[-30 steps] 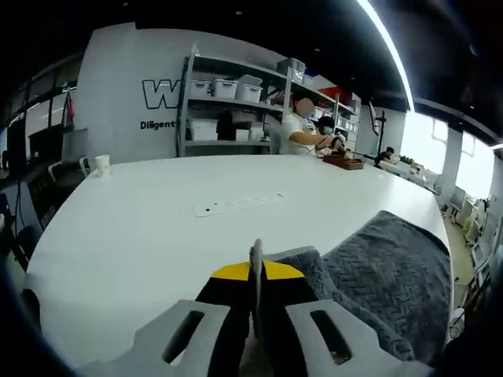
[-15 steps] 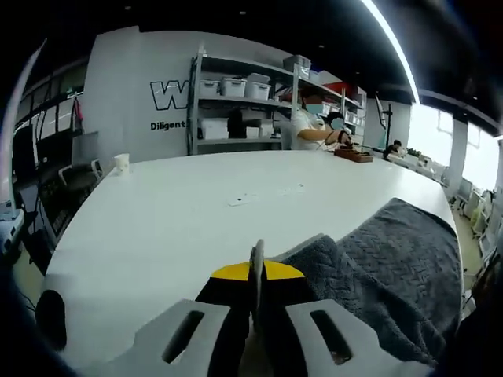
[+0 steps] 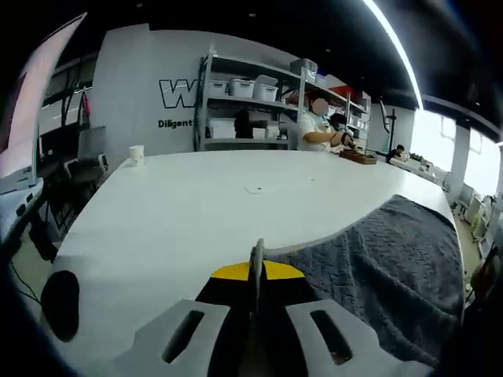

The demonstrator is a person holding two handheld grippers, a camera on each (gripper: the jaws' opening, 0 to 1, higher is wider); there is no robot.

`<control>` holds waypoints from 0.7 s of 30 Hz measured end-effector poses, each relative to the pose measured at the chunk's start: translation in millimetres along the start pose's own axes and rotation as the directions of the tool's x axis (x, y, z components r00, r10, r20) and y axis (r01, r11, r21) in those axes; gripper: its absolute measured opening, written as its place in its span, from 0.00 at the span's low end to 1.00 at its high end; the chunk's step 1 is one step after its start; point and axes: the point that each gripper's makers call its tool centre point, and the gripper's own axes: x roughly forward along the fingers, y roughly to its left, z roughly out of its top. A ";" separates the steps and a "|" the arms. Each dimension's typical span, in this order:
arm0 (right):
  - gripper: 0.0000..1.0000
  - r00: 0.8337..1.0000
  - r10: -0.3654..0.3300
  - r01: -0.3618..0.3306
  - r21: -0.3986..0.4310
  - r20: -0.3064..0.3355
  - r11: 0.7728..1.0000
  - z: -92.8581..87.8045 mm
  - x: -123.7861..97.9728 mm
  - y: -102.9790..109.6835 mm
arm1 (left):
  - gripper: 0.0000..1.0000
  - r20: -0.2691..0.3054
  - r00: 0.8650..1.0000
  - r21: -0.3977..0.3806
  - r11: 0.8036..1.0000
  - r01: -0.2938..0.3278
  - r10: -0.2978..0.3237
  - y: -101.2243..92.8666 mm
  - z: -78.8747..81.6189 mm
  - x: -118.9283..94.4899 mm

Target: Open the folded towel by lifting each exposed corner and separating the folded layers until the towel lies flat within the target outline without major curled edges

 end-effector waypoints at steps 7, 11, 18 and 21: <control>0.00 1.000 -0.010 0.010 0.017 -0.010 1.000 -8.2 9.4 -4.9 | 0.02 0.010 1.000 0.013 1.000 0.010 -0.010 8.2 -2.0 5.0; 0.00 1.000 -0.019 0.019 0.019 -0.017 1.000 -10.5 12.7 -8.5 | 0.02 -0.005 1.000 0.034 0.999 0.017 -0.016 6.8 -7.9 12.0; 0.00 0.999 -0.040 0.040 0.015 -0.019 0.999 -12.0 19.6 -15.8 | 0.02 0.001 1.000 0.034 0.999 0.022 -0.022 12.5 -9.1 18.4; 0.00 0.999 -0.044 0.045 0.015 -0.023 0.999 -13.6 23.1 -17.4 | 0.02 0.003 1.000 0.043 0.999 0.023 -0.023 12.5 -8.0 19.1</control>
